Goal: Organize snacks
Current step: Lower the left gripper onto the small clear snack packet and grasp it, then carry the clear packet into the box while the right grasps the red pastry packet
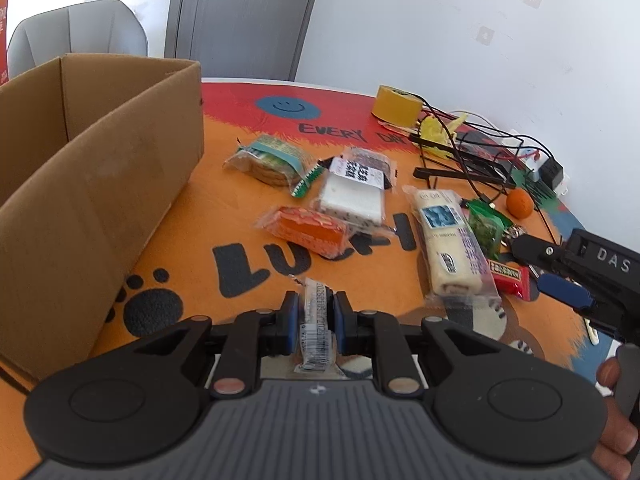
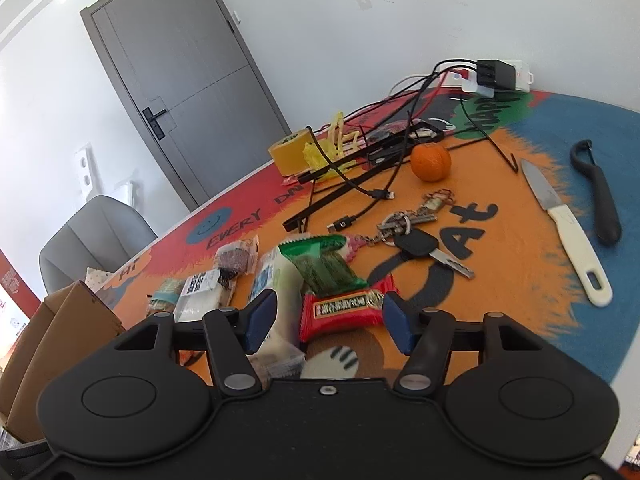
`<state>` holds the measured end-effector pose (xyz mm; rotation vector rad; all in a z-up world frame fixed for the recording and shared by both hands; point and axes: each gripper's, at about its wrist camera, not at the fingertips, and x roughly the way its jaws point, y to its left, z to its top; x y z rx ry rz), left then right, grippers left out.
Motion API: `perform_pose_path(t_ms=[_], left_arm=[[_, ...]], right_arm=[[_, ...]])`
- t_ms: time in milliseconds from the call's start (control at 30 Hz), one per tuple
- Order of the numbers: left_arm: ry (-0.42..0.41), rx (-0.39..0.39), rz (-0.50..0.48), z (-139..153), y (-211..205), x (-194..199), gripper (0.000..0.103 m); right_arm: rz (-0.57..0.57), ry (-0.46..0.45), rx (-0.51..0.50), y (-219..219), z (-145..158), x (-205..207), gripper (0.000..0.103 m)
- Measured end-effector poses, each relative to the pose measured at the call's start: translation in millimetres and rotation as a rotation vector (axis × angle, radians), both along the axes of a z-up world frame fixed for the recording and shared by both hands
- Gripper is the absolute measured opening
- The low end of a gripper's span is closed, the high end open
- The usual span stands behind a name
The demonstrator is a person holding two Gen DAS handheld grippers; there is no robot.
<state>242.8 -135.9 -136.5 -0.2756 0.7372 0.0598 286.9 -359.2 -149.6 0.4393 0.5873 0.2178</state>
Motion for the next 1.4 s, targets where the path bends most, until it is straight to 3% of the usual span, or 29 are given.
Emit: perform_pose_path(t_ms=[367,600,700,833,1400], left_arm=[[0.003,-0.003,0.020,1,9,8,0.017],[-0.004,-0.015,0.023,2,13,5,0.017],[-0.011,-0.021,0.021,4,13,2,0.017],[-0.032,-0.035,0.014,11,14,-5,0.017],[-0.184,-0.045,0.005,64,38,-41,0.017]], right_arm=[[0.046,0.017,0.014,4,-8,36,0.059],[0.051,0.071,0.034,0,-18,26,0.057],[0.051,0.067,0.008,3,-18,19,0.049],[0.028,0.074,-0.093,11,-17,15,0.023],[0.041,-0.004,-0.086,33,27,-22,0.023]])
